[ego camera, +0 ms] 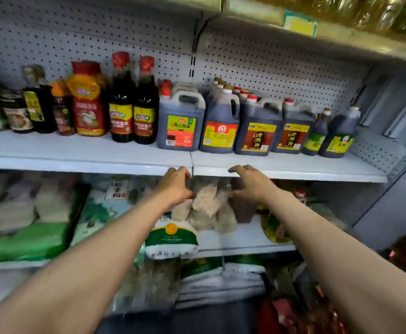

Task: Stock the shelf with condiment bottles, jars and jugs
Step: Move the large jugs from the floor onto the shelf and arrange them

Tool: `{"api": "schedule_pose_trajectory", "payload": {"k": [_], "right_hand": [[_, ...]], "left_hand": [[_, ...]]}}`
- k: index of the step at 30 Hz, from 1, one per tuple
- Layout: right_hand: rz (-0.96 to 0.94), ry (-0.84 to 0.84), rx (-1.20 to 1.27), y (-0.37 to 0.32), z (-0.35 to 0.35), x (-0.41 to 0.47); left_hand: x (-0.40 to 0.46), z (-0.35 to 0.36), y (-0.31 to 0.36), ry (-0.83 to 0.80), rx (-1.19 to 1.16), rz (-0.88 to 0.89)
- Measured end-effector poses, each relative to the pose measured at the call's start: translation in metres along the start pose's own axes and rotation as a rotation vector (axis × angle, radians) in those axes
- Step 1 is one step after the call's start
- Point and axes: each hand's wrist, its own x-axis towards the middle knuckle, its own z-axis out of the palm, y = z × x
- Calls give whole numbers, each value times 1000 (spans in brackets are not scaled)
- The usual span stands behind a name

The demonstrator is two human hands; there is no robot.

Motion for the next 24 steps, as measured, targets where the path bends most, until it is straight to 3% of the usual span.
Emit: {"api": "schedule_pose_trajectory", "payload": {"k": [6,13,24], "right_hand": [[21,-173,-11,-49,76,-66],[15,-358,3,-71,170,-111],[139,-691,248,-46,375,-188]], "left_hand": [[-83,29,-72,-222,47,-93],[-152,75,-133,-328,209,-168],[-245,219,-205,-581,-30,-444]]}}
